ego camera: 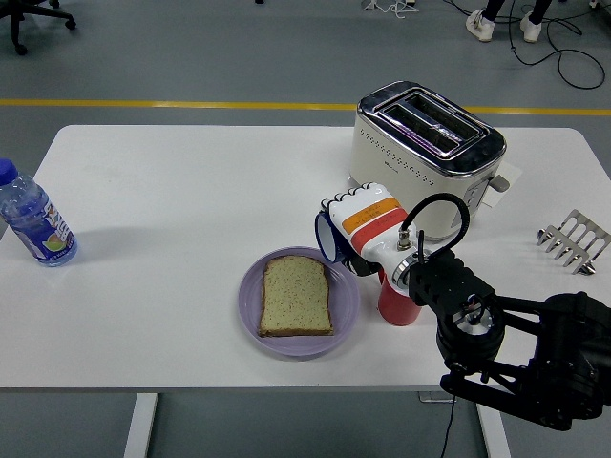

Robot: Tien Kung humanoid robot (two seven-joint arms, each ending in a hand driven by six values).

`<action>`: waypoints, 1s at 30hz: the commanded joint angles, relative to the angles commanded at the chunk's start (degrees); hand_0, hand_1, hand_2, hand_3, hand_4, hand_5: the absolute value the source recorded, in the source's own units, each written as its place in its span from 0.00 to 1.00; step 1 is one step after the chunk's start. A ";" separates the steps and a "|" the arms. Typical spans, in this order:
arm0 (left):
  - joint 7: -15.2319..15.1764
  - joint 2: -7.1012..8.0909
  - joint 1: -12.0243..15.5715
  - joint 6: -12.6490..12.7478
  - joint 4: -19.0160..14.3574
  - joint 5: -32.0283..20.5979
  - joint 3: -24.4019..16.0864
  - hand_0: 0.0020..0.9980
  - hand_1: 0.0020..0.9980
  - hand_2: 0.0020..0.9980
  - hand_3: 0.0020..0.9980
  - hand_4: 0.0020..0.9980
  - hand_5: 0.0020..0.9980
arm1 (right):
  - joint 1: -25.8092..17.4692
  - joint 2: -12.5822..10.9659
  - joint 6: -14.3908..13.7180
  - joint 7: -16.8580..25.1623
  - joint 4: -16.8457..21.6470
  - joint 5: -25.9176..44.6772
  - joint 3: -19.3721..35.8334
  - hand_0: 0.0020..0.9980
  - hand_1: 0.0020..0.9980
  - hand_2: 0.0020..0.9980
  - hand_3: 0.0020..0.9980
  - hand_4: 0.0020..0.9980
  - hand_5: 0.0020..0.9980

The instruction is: Pick up the cup,pour liquid into bread,place the cup on the desk

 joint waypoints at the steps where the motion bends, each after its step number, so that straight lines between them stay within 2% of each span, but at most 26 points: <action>1: -0.01 0.00 0.01 0.01 0.00 0.02 -0.04 0.64 0.65 0.66 0.56 0.32 0.85 | -0.04 -0.01 -0.19 0.02 0.04 0.00 0.11 0.35 0.34 0.52 0.56 0.56 0.00; 5: 0.00 0.02 0.03 0.00 0.02 0.02 -0.07 0.64 0.65 0.66 0.56 0.32 0.85 | -0.57 -0.10 -1.54 0.65 0.16 1.86 1.31 0.35 0.33 0.52 0.56 0.56 0.00; 10: 0.00 0.03 0.05 0.00 0.01 0.14 -0.21 0.64 0.65 0.66 0.56 0.32 0.85 | -1.73 -0.02 -4.90 3.27 -0.26 6.43 3.49 0.35 0.33 0.52 0.56 0.56 0.00; 13: 0.00 0.00 0.16 0.01 0.02 0.12 -0.28 0.64 0.65 0.66 0.56 0.32 0.85 | -3.79 0.22 -9.81 7.20 -0.38 11.39 6.42 0.35 0.33 0.52 0.56 0.57 0.00; 15: 0.00 -0.02 0.21 0.01 0.03 0.15 -0.31 0.64 0.65 0.66 0.56 0.32 0.85 | -4.79 0.30 -12.12 8.99 -0.21 13.73 7.81 0.35 0.33 0.52 0.56 0.57 0.00; 19: -0.02 -0.05 0.36 0.02 0.03 0.27 -0.38 0.64 0.65 0.66 0.56 0.32 0.84 | -7.70 0.46 -16.06 11.97 0.77 23.25 11.86 0.35 0.33 0.53 0.56 0.57 0.00; 23: -0.02 -0.05 0.54 0.02 0.04 0.30 -0.32 0.64 0.65 0.66 0.56 0.32 0.84 | -10.57 0.30 -18.08 14.29 2.27 32.56 16.65 0.35 0.33 0.53 0.56 0.57 0.00; 29: 0.01 -0.10 0.69 0.02 0.06 0.30 -0.05 0.64 0.65 0.66 0.56 0.32 0.84 | -15.66 -0.40 -20.88 20.52 4.83 47.08 24.46 0.35 0.34 0.53 0.56 0.57 0.00; 30: 0.02 -0.12 0.74 0.01 0.03 0.31 0.03 0.64 0.65 0.66 0.56 0.33 0.84 | -16.82 -0.55 -21.59 22.13 5.22 49.66 25.95 0.38 0.38 0.55 0.56 0.57 0.00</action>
